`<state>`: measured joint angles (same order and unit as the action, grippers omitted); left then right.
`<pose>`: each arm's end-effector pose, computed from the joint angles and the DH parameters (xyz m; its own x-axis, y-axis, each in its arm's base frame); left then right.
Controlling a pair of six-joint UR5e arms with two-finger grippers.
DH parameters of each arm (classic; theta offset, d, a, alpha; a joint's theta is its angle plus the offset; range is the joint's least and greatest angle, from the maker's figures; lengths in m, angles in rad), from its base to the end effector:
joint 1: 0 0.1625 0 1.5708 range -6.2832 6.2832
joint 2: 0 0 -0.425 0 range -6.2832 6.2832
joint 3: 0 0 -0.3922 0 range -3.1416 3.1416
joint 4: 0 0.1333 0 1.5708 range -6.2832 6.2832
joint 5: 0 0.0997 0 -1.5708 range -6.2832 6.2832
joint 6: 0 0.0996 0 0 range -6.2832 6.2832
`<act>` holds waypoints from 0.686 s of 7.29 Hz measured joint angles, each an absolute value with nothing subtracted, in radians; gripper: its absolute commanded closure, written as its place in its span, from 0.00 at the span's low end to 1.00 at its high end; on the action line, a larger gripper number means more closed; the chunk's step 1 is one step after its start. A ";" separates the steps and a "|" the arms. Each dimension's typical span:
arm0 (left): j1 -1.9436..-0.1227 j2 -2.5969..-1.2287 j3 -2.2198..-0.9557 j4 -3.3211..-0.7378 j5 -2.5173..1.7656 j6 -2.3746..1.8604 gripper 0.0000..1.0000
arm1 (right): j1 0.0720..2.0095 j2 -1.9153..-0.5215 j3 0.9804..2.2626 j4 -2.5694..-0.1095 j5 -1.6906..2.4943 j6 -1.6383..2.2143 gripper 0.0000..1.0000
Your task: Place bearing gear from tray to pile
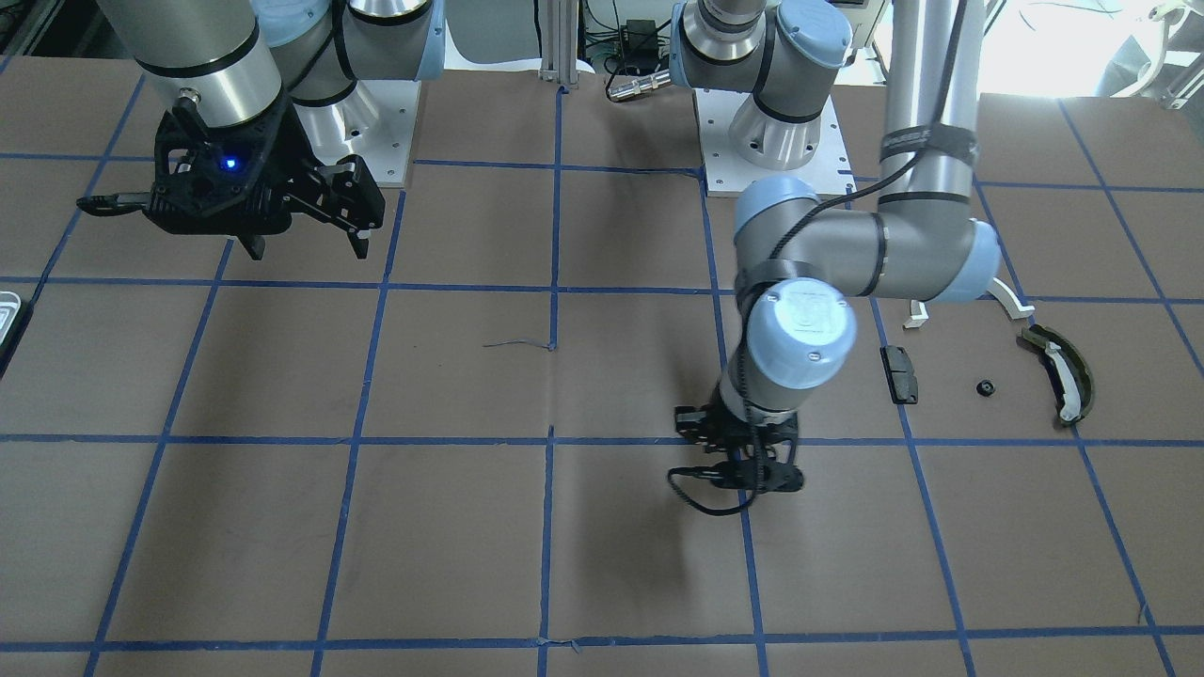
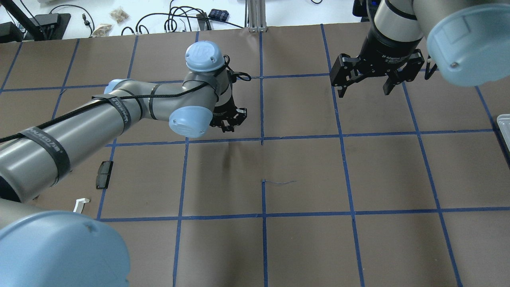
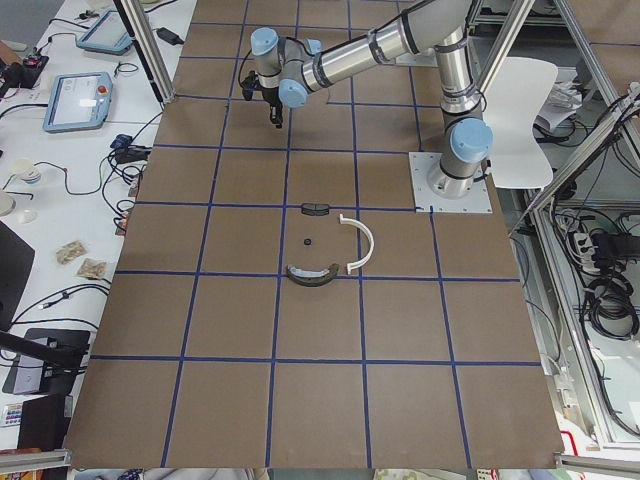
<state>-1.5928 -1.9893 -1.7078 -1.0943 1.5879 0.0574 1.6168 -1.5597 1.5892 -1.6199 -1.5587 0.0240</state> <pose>-0.1447 -0.5944 0.2368 -0.9967 0.0805 -0.0125 0.0792 0.9937 0.0798 0.1573 -0.4917 0.4783 -0.9997 -0.0222 -0.0126 -0.0220 0.9996 -0.0193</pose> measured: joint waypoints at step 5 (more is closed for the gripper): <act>-1.077 -1.857 -1.888 -1.076 1.628 0.758 1.00 | 1.617 -1.559 1.589 -1.620 -1.565 0.021 0.00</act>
<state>-1.0773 -1.8570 -1.8879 -1.0762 1.6278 0.7583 1.6168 -1.5588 1.5892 -1.6199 -1.5646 0.0208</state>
